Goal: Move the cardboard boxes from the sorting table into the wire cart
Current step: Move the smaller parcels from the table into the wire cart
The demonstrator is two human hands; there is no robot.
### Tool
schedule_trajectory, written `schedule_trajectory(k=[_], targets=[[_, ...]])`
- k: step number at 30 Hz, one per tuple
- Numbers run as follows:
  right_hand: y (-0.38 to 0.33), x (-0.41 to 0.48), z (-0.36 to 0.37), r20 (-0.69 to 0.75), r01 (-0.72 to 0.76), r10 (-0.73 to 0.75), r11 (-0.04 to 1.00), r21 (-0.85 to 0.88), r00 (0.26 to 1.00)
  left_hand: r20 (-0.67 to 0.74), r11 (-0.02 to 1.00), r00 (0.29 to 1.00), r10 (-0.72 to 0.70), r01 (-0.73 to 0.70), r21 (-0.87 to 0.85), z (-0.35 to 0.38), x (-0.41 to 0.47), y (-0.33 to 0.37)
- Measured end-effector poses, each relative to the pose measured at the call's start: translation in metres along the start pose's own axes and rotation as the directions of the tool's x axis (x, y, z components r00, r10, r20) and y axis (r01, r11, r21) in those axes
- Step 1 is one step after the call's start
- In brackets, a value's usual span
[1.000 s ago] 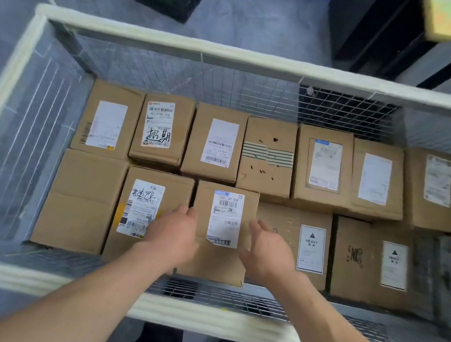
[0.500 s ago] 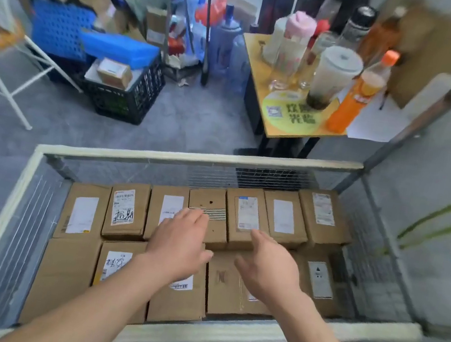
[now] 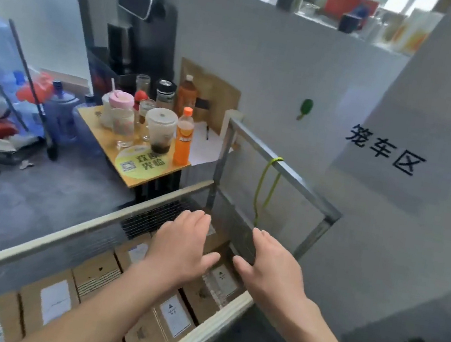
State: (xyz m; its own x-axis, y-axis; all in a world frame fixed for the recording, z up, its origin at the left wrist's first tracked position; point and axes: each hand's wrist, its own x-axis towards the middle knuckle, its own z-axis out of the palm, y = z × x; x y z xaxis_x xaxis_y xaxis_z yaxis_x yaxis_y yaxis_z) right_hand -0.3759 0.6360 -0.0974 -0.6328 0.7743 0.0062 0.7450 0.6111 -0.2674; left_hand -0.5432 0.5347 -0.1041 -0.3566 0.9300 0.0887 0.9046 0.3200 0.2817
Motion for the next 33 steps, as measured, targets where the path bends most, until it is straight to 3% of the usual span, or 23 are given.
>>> schedule_trajectory(k=[7,15,27,33], targets=[[0.068,-0.074,-0.046,-0.042,-0.314,0.312,0.949,-0.028,0.949,0.028,0.963,0.964,0.266,-0.264,-0.062,0.001,0.011,0.086],[0.152,-0.164,-0.089,-0.056,-0.601,0.6,0.799,-0.024,0.798,0.068,0.88,0.879,0.472,-0.466,-0.088,0.013,0.009,0.208],[0.291,-0.293,-0.124,-0.153,-0.775,0.78,0.623,0.102,0.607,0.216,0.746,0.72,0.66,-0.661,-0.076,0.051,-0.019,0.404],[0.346,-0.351,-0.132,-0.178,-0.814,0.831,0.553,0.178,0.526,0.258,0.68,0.635,0.728,-0.715,-0.159,0.077,-0.038,0.477]])
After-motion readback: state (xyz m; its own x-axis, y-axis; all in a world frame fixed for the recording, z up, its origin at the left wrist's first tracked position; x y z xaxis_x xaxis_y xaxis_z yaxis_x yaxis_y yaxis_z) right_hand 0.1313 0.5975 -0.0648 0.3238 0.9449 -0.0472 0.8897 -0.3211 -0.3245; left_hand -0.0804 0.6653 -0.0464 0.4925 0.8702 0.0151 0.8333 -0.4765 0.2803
